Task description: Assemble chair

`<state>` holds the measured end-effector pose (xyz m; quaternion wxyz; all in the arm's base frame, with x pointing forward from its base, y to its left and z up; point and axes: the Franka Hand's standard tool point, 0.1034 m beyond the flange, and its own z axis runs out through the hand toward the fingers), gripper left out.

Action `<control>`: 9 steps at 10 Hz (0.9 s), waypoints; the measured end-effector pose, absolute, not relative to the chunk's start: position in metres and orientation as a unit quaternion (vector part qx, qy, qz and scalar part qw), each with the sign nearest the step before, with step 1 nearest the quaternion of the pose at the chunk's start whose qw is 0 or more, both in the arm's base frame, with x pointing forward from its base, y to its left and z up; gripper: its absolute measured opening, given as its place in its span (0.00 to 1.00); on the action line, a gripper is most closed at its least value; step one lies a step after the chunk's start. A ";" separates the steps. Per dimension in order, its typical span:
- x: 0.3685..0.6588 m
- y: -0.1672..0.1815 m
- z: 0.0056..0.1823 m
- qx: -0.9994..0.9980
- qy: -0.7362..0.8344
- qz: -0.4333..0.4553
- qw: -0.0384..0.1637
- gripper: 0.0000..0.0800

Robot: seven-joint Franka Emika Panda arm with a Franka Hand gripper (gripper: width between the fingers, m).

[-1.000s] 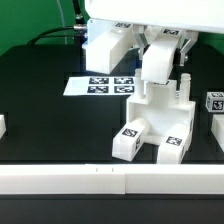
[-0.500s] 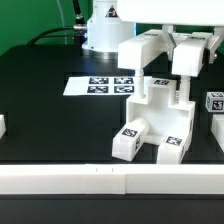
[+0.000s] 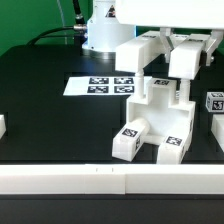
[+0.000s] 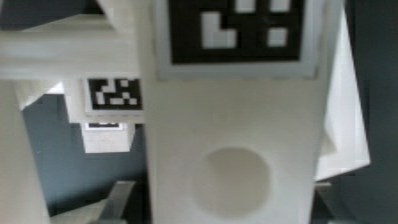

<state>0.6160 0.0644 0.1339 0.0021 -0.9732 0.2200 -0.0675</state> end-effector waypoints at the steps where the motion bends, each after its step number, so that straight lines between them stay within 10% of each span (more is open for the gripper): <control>1: 0.614 0.060 0.132 -0.971 0.232 -0.064 0.006 0.36; 9: 0.608 0.069 0.122 -0.967 0.247 -0.057 0.003 0.36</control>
Offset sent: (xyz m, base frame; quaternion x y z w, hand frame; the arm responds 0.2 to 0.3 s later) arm 0.0000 0.0000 0.0000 0.0000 0.0000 0.0000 1.0000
